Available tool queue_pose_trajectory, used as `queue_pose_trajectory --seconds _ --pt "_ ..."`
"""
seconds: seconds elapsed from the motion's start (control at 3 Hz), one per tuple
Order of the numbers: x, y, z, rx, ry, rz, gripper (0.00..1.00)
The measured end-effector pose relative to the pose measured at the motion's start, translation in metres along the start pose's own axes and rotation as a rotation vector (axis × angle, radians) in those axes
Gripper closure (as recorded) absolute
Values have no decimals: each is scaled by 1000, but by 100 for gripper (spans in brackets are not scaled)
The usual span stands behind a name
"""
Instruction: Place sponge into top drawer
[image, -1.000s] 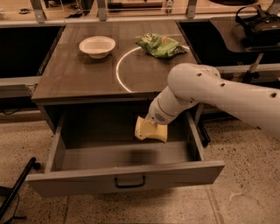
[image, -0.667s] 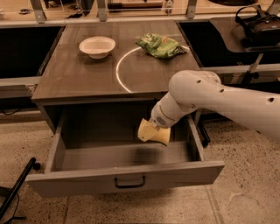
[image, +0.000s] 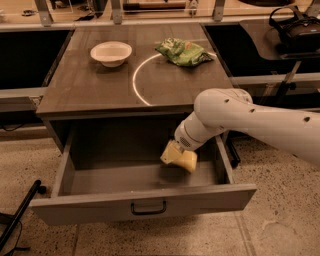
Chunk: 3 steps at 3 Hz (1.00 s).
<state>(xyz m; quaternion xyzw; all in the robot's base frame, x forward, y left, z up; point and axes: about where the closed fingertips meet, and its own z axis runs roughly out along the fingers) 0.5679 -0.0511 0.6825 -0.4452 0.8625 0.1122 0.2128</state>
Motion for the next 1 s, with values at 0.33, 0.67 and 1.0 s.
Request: queue_pose_trajectory --seconds 0.33,0.67,1.0 --pt "4 -4 -7 13 -13 18 0" --pt "17 -9 -43 8 -50 22 0" --pt "39 -12 -78 -60 -91 22 0"
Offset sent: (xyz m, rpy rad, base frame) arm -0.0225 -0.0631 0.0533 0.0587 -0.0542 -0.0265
